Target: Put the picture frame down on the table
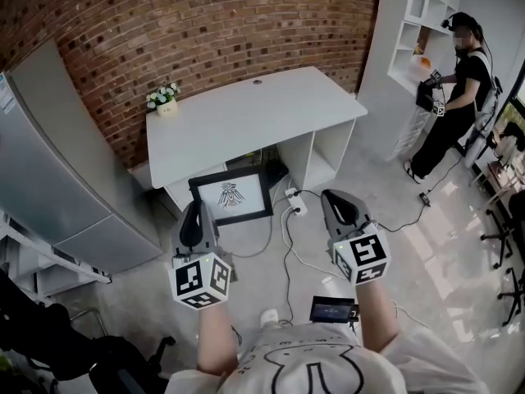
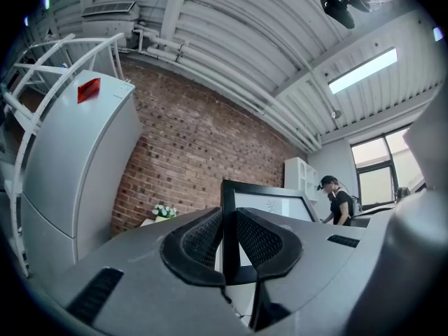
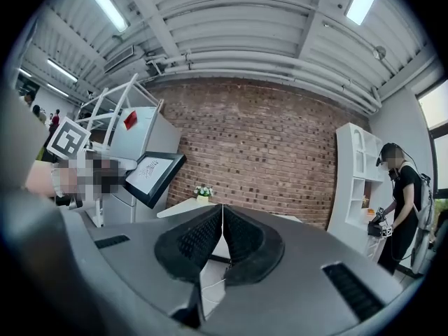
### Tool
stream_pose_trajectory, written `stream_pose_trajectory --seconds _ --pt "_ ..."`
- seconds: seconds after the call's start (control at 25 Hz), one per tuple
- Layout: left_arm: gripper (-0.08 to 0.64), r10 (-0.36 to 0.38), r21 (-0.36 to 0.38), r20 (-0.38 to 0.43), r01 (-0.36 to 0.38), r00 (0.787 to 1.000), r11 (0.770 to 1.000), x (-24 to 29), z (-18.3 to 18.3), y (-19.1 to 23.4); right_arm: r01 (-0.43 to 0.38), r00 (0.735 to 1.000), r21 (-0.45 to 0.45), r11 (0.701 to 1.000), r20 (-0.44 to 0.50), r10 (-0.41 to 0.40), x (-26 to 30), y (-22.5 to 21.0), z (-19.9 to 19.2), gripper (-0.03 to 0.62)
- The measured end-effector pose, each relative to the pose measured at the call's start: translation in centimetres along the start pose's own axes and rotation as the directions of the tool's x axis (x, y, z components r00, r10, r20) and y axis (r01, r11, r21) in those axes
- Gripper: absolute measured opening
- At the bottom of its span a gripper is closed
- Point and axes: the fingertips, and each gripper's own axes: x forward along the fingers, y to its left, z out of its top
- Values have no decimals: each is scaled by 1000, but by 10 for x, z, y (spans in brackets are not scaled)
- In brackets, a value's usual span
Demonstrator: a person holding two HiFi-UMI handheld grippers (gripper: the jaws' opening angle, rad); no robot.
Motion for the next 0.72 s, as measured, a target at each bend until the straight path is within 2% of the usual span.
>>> stream_pose_trajectory --seconds 0.44,0.72 --pt "69 -82 12 -10 82 997 997 60 2 30 32 999 -3 999 -24 -32 60 18 3 18" --pt "69 -93 4 -11 93 996 996 70 -3 42 53 998 -2 999 -33 -53 75 17 3 18"
